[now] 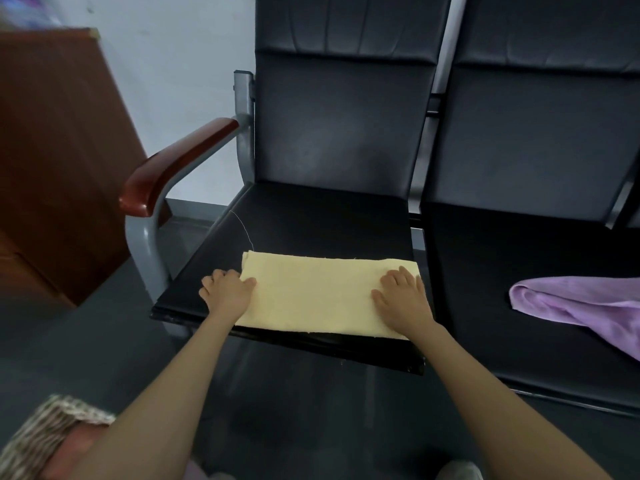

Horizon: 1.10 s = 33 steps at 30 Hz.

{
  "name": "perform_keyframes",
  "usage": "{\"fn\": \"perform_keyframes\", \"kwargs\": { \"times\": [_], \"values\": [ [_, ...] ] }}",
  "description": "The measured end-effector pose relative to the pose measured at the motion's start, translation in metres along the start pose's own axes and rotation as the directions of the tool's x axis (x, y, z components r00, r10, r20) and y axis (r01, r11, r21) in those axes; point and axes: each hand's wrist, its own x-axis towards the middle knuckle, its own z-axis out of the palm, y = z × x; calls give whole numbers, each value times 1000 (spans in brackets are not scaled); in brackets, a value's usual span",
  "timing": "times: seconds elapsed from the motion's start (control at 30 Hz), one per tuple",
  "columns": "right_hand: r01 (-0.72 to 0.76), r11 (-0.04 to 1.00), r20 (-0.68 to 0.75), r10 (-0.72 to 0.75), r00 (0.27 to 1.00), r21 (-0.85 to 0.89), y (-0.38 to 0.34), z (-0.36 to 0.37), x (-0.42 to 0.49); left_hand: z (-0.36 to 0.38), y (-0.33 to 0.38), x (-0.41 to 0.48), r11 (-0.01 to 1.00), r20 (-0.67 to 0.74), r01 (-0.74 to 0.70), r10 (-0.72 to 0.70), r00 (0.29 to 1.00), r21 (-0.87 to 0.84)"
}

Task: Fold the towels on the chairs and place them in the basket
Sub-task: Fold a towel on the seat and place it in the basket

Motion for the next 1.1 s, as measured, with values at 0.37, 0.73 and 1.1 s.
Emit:
{"fn": "perform_keyframes", "kwargs": {
  "times": [0.37,0.73,1.1],
  "values": [
    [141,988,184,-150,972,58,-40,12,8,-45,27,-9,753,78,-53,137,987,-655],
    [188,921,45,-216,975,341,-85,-1,8,-25,91,-44,858,180,-344,433,883,-381],
    [238,959,138,-260,956,156,-21,-24,-15,30,117,-72,843,412,-481,537,736,-241]
  ]
}}
